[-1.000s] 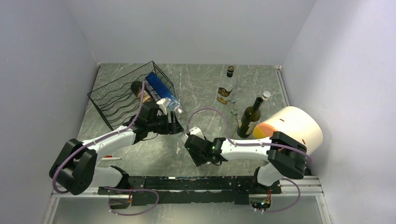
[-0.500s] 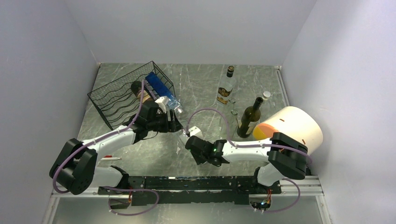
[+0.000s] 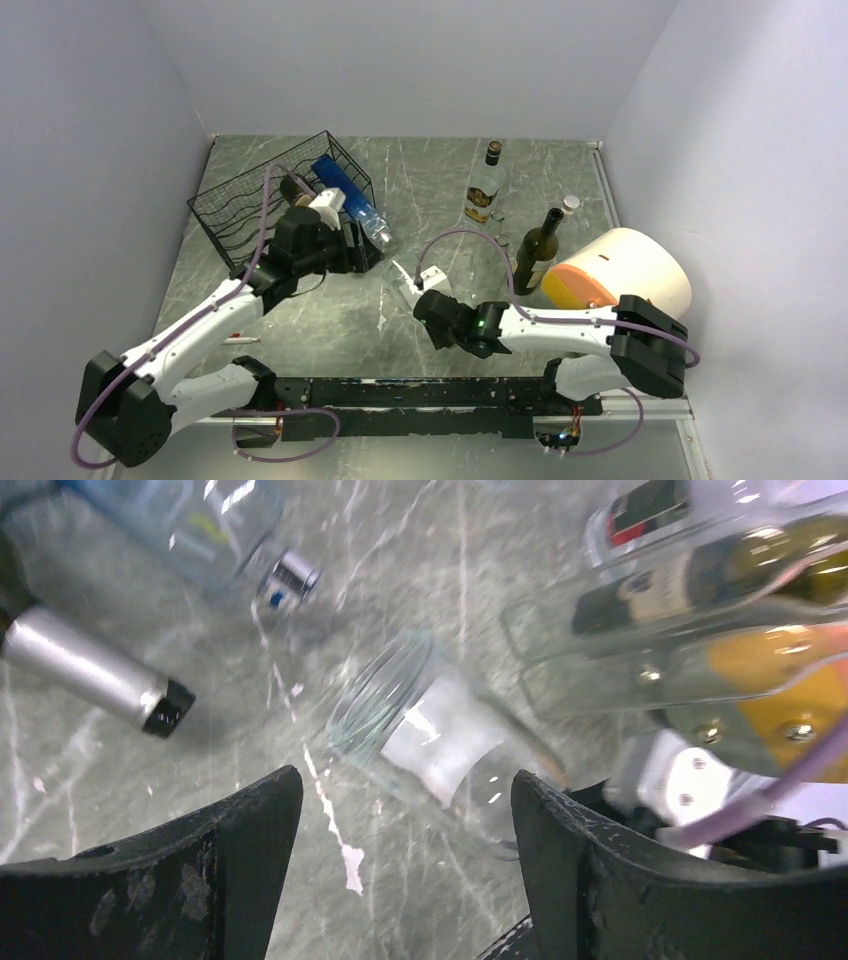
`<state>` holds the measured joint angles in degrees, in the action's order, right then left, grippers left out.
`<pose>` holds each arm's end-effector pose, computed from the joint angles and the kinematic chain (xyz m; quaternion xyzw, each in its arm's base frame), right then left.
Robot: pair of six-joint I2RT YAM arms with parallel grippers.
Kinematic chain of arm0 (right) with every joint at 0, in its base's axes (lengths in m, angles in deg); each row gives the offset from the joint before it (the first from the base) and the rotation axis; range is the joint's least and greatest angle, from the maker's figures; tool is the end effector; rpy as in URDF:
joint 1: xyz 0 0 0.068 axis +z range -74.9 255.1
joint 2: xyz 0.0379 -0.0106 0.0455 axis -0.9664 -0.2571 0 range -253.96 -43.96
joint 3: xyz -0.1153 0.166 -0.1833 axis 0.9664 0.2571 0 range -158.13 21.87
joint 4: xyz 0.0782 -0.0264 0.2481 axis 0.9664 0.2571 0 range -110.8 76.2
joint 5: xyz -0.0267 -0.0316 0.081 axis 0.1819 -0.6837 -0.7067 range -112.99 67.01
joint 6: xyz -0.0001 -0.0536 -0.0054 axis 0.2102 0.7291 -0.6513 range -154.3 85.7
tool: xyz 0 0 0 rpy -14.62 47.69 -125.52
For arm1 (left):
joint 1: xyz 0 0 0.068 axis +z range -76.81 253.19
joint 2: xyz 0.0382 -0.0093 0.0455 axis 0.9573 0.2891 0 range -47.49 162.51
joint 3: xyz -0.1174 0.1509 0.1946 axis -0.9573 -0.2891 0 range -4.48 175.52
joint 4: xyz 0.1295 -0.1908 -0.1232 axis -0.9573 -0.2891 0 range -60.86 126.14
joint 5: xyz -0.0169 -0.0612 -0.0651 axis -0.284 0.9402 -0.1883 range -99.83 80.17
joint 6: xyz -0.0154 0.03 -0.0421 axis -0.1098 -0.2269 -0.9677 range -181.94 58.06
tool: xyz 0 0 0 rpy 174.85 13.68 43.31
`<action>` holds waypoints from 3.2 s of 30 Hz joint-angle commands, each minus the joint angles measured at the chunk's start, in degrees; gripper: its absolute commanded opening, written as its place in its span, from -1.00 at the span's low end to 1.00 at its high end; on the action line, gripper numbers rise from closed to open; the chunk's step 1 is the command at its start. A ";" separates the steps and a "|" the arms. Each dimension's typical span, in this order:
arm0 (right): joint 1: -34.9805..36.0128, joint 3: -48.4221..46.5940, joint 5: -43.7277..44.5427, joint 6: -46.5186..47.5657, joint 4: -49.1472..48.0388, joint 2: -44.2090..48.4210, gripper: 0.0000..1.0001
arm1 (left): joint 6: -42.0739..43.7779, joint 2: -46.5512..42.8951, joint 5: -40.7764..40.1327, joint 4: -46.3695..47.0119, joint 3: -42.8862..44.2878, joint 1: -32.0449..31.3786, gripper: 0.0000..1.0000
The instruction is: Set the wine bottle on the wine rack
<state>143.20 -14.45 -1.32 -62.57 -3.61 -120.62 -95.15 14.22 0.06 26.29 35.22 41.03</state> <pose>0.1025 0.2198 0.1672 -0.2718 0.9045 0.0843 0.3176 0.1975 -0.1314 0.2522 0.0339 0.8711 -0.3248 0.3667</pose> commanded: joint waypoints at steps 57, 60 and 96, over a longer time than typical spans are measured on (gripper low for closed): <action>-18.72 -96.96 -10.17 20.55 6.98 -55.49 -0.38 | 12.73 -30.59 -30.07 -27.60 19.88 -0.18 0.80; -19.12 -95.11 -9.70 20.40 6.38 -55.29 -0.27 | 12.73 -30.23 -29.61 -27.54 19.76 -0.14 0.80; -19.17 -35.69 10.14 13.17 -4.88 6.35 0.37 | 14.04 -29.14 -19.08 -18.37 15.50 -0.13 0.80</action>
<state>123.83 -59.03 -1.34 -47.07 -9.55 -121.39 -81.82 -14.43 -21.86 3.36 52.71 41.01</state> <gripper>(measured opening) 0.689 0.902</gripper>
